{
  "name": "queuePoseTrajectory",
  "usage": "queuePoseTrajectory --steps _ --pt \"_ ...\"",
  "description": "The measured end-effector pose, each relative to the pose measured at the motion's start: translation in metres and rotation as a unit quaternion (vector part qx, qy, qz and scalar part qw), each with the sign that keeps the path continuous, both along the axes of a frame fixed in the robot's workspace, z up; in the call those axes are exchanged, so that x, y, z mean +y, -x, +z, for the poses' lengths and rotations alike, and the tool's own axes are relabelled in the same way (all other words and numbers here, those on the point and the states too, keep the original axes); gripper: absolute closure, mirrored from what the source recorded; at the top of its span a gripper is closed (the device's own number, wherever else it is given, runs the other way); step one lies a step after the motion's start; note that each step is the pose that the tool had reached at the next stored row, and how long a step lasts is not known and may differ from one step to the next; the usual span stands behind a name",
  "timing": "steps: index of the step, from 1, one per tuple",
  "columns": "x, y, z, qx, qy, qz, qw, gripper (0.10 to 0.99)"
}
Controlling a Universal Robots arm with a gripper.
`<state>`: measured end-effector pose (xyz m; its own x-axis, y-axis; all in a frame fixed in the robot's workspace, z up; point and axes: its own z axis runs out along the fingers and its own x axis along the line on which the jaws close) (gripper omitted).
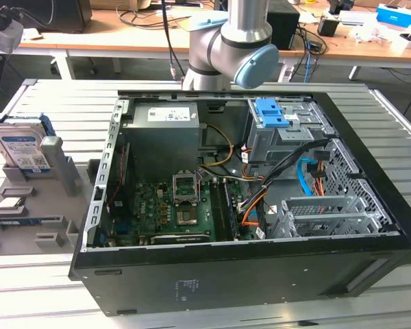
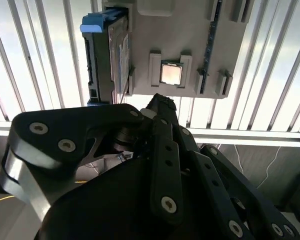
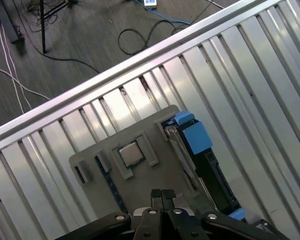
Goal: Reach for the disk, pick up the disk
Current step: 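Pick up the disk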
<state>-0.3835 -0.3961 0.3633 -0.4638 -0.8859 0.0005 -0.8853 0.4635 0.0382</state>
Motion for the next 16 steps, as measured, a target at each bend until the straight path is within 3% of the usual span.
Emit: queuePoseTrajectory --steps 4,10,16 --pt "0.0 0.0 0.0 0.0 0.0 0.028 0.9996 0.98" --pt "0.0 0.0 0.0 0.0 0.0 0.049 0.9988 0.98" --pt "0.0 0.0 0.0 0.0 0.0 0.079 0.9969 0.98"
